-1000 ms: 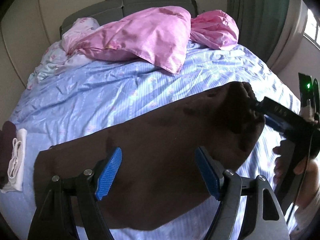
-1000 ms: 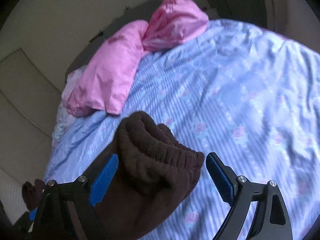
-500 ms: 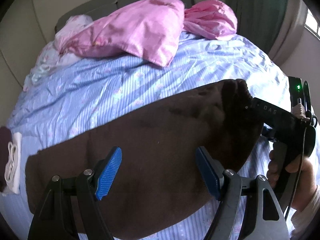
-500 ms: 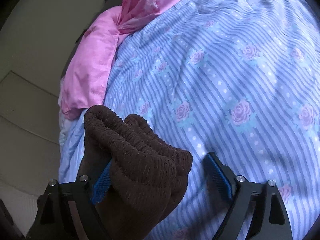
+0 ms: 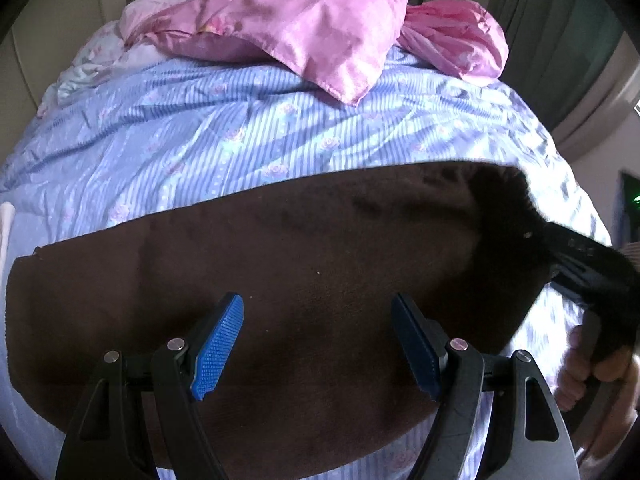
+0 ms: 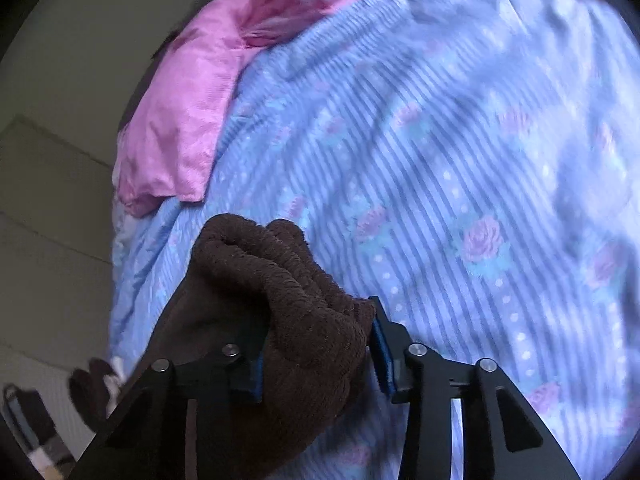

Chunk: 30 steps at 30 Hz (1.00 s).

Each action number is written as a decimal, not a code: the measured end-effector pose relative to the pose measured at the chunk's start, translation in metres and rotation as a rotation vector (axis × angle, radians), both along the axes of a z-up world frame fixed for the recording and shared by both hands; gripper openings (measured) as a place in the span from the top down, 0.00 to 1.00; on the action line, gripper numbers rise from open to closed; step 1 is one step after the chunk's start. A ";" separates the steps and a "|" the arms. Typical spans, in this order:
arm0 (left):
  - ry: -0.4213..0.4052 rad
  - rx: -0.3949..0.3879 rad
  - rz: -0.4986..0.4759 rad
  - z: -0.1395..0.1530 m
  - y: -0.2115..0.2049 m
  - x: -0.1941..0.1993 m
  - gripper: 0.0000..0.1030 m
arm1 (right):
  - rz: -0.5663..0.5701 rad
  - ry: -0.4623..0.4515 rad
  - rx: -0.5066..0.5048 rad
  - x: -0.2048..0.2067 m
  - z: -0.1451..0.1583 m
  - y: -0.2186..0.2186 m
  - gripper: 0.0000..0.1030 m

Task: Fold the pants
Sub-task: 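Grasp the cuff end with the right tool while the left tool holds the pants body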

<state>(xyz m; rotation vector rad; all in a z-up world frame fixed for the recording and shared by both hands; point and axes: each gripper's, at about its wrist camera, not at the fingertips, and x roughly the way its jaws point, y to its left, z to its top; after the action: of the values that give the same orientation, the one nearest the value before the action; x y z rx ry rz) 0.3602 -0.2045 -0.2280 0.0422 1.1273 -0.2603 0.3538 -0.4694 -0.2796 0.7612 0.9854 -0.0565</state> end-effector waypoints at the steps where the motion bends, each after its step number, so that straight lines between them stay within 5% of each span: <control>1: 0.010 0.002 0.002 -0.003 0.000 0.001 0.27 | 0.011 -0.011 -0.037 0.001 0.008 0.004 0.61; 8: 0.030 0.027 0.007 -0.015 0.004 0.006 0.27 | 0.060 -0.052 -0.158 -0.004 0.053 0.020 0.62; 11: 0.016 0.005 0.007 -0.006 0.014 0.000 0.40 | 0.064 -0.050 -0.171 -0.008 0.064 0.022 0.62; 13: 0.025 -0.016 0.009 -0.004 0.027 -0.004 0.49 | 0.065 -0.055 -0.180 -0.011 0.071 0.024 0.62; 15: 0.043 -0.028 -0.007 -0.005 0.036 -0.007 0.82 | 0.064 -0.066 -0.191 -0.015 0.080 0.028 0.61; 17: 0.065 -0.068 -0.030 -0.007 0.040 -0.006 0.96 | 0.069 -0.075 -0.215 -0.019 0.091 0.034 0.61; 22: 0.098 -0.185 -0.037 -0.017 0.037 0.007 0.98 | 0.088 -0.081 -0.255 -0.025 0.107 0.047 0.61; 30: 0.221 -0.142 -0.043 -0.042 0.029 0.020 0.98 | 0.158 -0.056 -0.298 -0.028 0.120 0.073 0.61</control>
<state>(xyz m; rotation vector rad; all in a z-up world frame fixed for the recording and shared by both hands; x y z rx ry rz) 0.3805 -0.1751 -0.2702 -0.0904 1.3257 -0.3901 0.3255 -0.3959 -0.1592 0.4087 0.9546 -0.0428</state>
